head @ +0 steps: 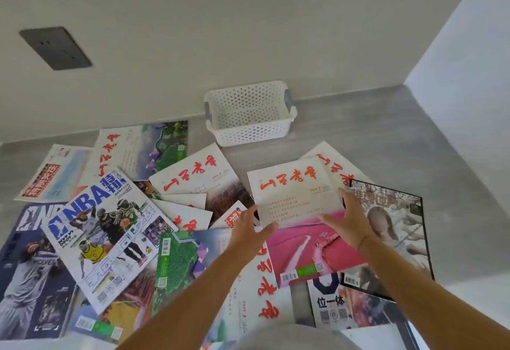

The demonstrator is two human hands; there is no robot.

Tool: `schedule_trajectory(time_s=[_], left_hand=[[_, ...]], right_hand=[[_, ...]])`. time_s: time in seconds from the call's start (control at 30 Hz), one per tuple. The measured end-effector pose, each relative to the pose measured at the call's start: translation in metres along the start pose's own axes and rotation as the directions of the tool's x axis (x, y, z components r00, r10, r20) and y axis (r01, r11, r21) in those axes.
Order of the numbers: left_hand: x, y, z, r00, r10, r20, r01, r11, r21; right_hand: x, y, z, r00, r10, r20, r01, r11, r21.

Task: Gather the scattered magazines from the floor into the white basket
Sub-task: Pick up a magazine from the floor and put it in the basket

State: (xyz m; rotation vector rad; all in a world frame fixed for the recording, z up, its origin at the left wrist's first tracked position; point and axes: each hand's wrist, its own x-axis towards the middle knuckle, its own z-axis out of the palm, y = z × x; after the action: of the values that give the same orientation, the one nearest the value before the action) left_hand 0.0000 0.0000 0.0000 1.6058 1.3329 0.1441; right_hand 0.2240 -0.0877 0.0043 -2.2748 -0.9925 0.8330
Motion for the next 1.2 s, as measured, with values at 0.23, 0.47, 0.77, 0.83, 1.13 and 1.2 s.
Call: schedule_trajectory(time_s=[0.23,0.47,0.77,0.83,1.13,1.2], left_hand=[[0.015,0.012,0.020,0.995,-0.016,-0.098,0.022,0.998,0.061],[0.022,0.021,0.012,0.993,-0.115,0.005,0.112,0.955,-0.275],[0.033,0.061,-0.024,0.998,0.059,0.032,-0.036,0.871,-0.490],[0.038,0.067,-0.040,0.996,0.084,0.006,-0.074,0.904,-0.420],[0.067,0.069,-0.120,0.990,-0.029,-0.137,-0.040,0.877,-0.479],[0.080,0.091,-0.147,0.974,0.023,-0.224,-0.132,0.864,-0.486]], right_hand=[[0.003,0.006,0.002,1.000,0.017,-0.014,-0.019,0.992,-0.128],[0.000,0.004,0.003,1.000,0.009,0.013,-0.011,0.988,0.154],[0.024,-0.016,-0.019,0.995,0.034,0.093,-0.069,0.915,0.397],[0.034,-0.023,-0.028,0.990,0.005,0.139,-0.063,0.906,0.418],[0.086,-0.102,-0.041,0.992,-0.102,0.075,0.036,0.793,0.608],[0.109,-0.134,-0.049,0.990,-0.142,0.025,0.096,0.777,0.622]])
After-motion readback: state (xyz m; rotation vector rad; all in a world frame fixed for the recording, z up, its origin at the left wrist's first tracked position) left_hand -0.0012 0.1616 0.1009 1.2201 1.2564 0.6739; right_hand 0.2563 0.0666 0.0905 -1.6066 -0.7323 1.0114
